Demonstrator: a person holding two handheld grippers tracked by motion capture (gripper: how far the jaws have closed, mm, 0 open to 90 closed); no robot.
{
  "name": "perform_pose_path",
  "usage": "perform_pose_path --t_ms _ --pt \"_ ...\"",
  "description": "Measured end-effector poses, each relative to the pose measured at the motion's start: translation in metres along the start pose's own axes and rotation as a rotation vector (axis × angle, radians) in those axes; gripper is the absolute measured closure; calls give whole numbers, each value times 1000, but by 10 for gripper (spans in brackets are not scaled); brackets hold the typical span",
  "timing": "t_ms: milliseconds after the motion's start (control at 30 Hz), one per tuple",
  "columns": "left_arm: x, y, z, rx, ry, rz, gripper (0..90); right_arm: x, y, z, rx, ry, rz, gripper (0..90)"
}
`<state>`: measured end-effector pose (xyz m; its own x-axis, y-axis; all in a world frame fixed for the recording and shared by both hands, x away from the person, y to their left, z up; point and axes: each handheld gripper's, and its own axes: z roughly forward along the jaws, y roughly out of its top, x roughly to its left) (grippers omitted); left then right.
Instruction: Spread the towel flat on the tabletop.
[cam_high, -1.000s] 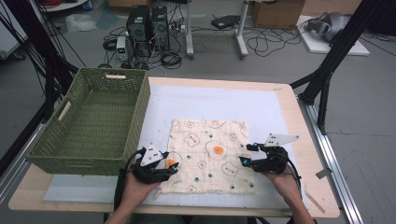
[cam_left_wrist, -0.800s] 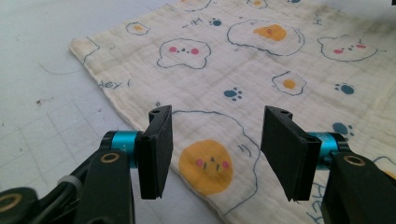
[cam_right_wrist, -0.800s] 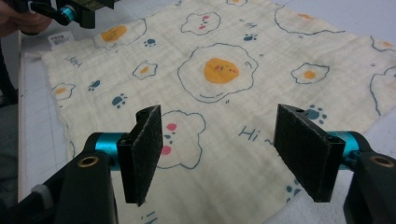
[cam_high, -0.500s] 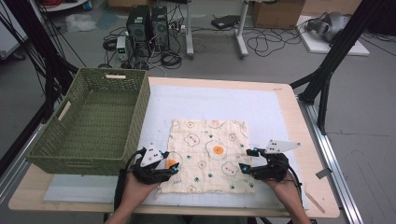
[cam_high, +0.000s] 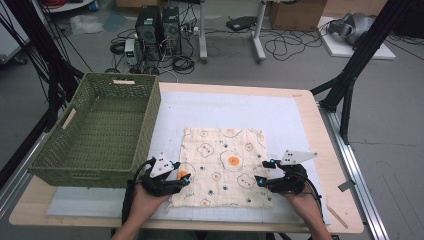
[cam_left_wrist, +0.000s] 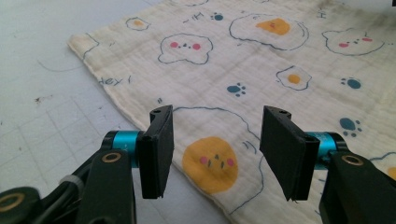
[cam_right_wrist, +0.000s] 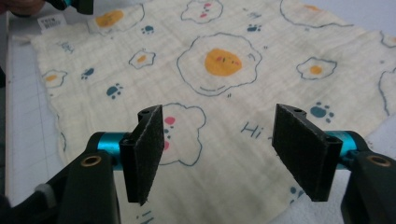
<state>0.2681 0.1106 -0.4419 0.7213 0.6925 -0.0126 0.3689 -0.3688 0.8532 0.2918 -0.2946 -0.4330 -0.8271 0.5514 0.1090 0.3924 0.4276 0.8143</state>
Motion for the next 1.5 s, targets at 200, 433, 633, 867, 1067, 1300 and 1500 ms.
perform_pose_path --t_ms 200,433,633,867,1067,1300,1500 --pt "1 -1 2 28 2 2 476 3 -2 8 94 12 -33 454" --pt "2 -5 8 96 -15 13 628 4 -4 13 161 -8 -69 621" --pt "1 -5 8 103 -29 24 823 2 -4 12 168 8 -73 810" --pt "-1 -6 5 105 -33 24 888 2 -5 8 179 29 -81 879" --pt "-3 -5 1 87 -25 26 875 3 -8 5 169 49 -67 868" --pt "1 1 2 33 -22 14 671 -1 -4 2 85 68 -12 647" --pt "8 11 6 8 -24 -6 599 -15 2 2 47 32 24 502"
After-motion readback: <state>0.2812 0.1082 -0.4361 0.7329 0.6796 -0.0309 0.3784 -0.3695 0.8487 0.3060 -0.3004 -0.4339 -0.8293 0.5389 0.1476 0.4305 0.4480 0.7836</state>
